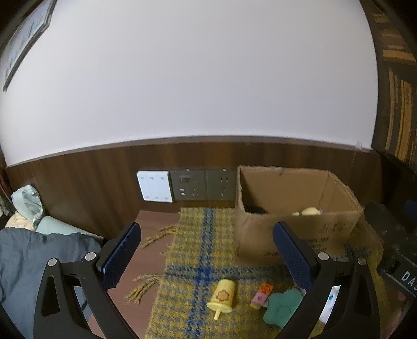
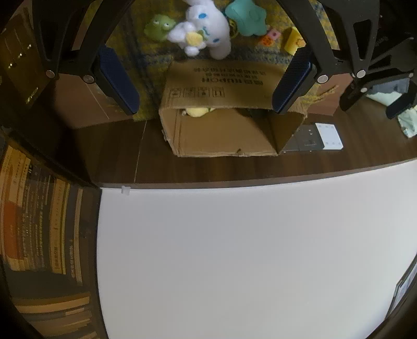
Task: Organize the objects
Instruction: 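Withdraw both tools from the box back toward the remaining toys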
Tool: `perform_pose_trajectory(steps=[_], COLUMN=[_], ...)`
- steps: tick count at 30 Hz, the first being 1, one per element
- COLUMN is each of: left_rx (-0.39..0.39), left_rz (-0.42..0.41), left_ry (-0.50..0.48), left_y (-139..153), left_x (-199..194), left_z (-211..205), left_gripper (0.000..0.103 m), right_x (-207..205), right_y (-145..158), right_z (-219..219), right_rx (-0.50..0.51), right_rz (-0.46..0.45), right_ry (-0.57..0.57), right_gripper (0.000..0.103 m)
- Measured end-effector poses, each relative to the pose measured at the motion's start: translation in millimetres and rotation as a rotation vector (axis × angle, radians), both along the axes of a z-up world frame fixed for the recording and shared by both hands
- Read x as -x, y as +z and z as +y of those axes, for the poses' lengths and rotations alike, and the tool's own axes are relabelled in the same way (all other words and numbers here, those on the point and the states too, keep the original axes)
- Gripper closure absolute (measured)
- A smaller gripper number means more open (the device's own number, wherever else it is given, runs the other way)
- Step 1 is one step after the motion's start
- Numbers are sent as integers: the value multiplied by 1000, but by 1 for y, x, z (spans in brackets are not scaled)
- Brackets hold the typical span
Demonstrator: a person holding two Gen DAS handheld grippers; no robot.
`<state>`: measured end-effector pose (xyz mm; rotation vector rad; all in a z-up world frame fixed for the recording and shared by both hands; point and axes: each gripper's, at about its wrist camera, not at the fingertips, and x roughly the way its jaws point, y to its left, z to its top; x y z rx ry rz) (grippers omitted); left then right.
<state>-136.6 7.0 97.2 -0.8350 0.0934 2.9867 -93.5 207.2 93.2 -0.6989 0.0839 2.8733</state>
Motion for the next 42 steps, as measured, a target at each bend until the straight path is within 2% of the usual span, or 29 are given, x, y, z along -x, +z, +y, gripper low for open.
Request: perform_pose_trajectory(steps=[9,17,21,27,34,37,40,42], left_rx=[0,68,54,34,75,42,36,80], left_rz=[-26,-13,-7,45,45,55,32,10], left_ry=[-16,-51,-56,-20,-13,-17,-29,-30], left_y=[-23,-46,-54,-61,-67,-72,-77,-83], left_x=[-11,-21,-23,-26,-26,-26,-24,-22], left_z=[1,10,7,-2,0,-4,-4,1], left_gripper=[0,0,0,0,2,2,2,2], right_x=[-10,-14,-14,-14,-14,-15,-14,-13], right_y=[-26,-52,-63,-75,-85,-90,-96,-100], right_z=[6,13,13,16,13,13,15,16], right_rx=[22,45,45,53,52,52,65,74], right_rz=[-44,-94,-112,-136,-156,-165,-178,-190], right_ry=[-9,-25,-37,-48,-47,-48,-50,-49], right_gripper=[1,1,1,1,1,1,1,1])
